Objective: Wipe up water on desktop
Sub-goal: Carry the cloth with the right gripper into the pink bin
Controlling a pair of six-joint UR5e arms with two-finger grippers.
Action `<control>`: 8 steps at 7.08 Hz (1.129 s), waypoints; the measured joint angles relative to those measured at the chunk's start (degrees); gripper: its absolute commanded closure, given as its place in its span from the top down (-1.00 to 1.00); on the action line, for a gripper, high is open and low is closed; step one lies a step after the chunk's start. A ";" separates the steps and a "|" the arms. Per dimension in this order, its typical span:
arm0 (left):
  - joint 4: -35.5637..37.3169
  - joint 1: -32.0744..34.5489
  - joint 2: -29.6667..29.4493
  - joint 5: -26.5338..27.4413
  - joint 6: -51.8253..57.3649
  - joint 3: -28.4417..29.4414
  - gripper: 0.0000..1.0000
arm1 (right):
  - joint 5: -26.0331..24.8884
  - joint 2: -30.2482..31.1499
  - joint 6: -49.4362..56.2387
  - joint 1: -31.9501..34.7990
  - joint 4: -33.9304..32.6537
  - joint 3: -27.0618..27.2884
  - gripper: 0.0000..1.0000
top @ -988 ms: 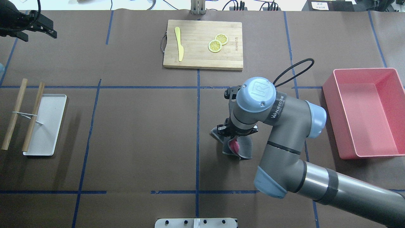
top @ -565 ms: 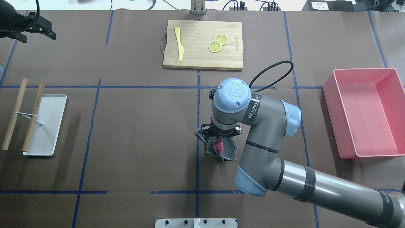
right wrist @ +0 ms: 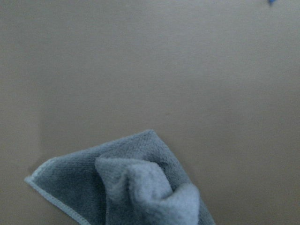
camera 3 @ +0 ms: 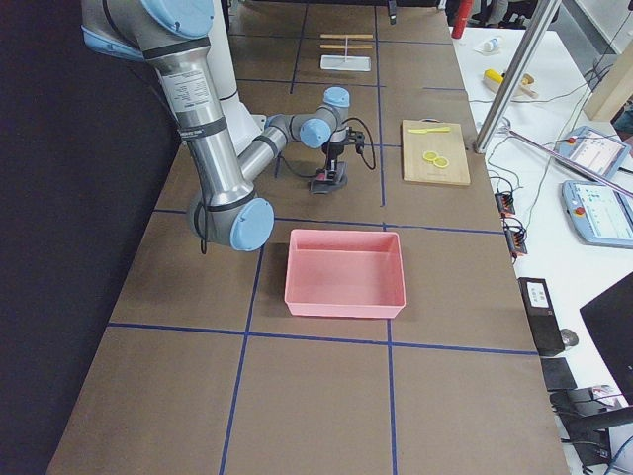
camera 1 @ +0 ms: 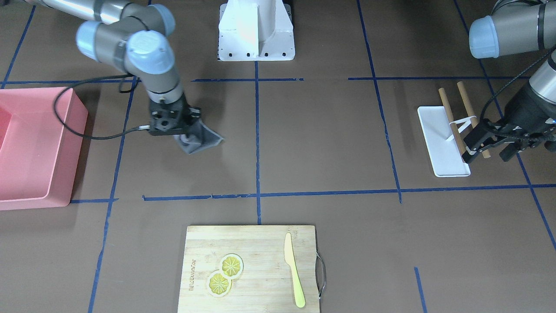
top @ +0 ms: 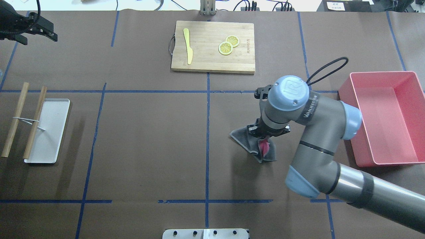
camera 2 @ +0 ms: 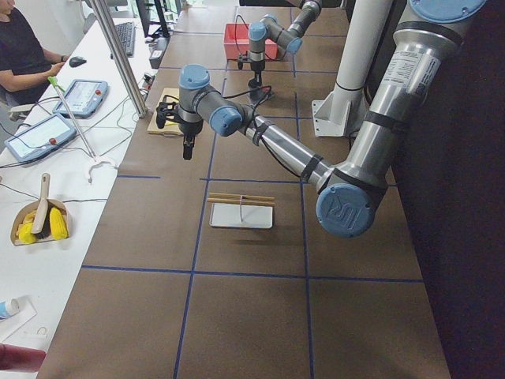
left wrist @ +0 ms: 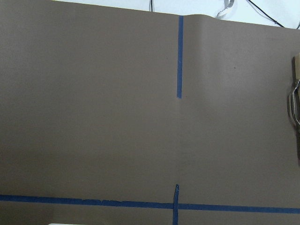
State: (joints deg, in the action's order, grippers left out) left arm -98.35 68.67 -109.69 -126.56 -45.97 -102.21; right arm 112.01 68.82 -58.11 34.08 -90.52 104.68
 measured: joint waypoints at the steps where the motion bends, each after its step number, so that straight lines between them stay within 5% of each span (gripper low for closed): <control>1: 0.00 0.07 0.00 0.00 0.00 0.00 0.99 | 1.01 3.77 3.12 2.43 -0.15 3.35 -0.96; 4: -0.08 0.36 0.70 0.06 0.10 0.11 0.99 | 8.07 10.74 7.36 16.59 -5.35 15.62 -0.95; 8: 2.04 2.58 2.22 0.01 8.64 0.31 1.00 | 13.92 22.33 38.92 36.12 -16.25 21.05 -0.78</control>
State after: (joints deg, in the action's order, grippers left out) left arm -96.31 71.25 -107.47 -126.55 -37.32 -101.91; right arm 125.93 91.16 -19.19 70.20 -106.77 125.74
